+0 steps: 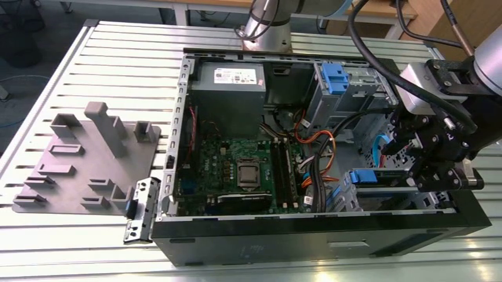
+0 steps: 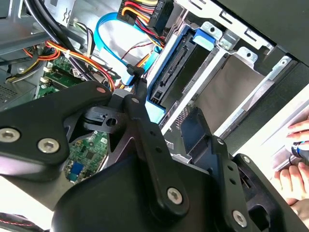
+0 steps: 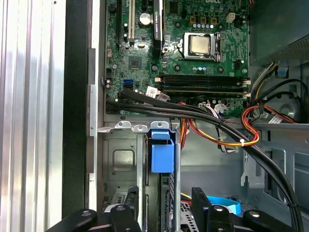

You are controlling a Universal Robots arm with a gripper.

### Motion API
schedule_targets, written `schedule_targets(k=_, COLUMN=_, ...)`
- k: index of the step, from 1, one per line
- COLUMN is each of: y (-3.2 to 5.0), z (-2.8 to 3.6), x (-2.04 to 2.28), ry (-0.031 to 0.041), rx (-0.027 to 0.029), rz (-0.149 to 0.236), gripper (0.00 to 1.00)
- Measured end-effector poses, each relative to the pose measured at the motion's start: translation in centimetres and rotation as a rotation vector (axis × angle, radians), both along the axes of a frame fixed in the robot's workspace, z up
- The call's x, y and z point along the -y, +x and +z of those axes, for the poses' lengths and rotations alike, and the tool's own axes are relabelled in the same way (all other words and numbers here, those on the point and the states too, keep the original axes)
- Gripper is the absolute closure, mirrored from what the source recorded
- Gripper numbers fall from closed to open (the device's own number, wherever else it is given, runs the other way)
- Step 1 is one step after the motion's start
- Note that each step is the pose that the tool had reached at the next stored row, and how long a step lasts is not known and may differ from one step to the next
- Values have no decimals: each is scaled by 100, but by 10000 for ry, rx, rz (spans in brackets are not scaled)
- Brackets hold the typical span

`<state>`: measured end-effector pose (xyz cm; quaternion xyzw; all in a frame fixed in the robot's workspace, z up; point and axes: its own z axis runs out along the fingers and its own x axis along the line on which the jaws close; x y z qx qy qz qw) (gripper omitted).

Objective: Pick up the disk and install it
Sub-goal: 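Insert the first disk wire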

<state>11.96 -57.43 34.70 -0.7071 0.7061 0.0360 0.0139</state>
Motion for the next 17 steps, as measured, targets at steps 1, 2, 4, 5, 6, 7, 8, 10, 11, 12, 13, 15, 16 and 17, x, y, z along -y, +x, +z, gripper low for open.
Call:
schedule_targets(k=1, y=0, z=0, x=0, ry=1, rx=0, rz=1, gripper=45)
schedule_targets(k=2, y=0, z=2, x=0, ry=1, rx=0, rz=0, gripper=45)
schedule_targets(k=4, y=0, z=11, x=0, ry=-1, rx=0, rz=0, gripper=45)
schedule_targets(k=5, y=0, z=19, x=0, ry=-1, rx=0, rz=0, gripper=45)
schedule_targets(k=6, y=0, z=29, x=0, ry=-3, rx=0, rz=0, gripper=45)
schedule_targets(k=7, y=0, z=38, x=0, ry=0, rx=0, rz=0, gripper=45)
schedule_targets(k=8, y=0, z=49, x=0, ry=-1, rx=0, rz=0, gripper=45)
schedule_targets(k=10, y=0, z=72, x=0, ry=0, rx=0, rz=0, gripper=45)
schedule_targets(k=11, y=0, z=84, x=0, ry=-1, rx=0, rz=0, gripper=45)
schedule_targets(k=12, y=0, z=97, x=0, ry=-1, rx=0, rz=0, gripper=45)
schedule_targets(k=13, y=0, z=110, x=0, ry=1, rx=0, rz=0, gripper=45)
schedule_targets(k=15, y=0, z=139, x=0, ry=1, rx=0, rz=0, gripper=45)
schedule_targets(k=16, y=0, z=151, x=0, ry=0, rx=0, rz=0, gripper=45)
schedule_targets(k=17, y=0, z=161, x=0, ry=0, rx=0, rz=0, gripper=45)
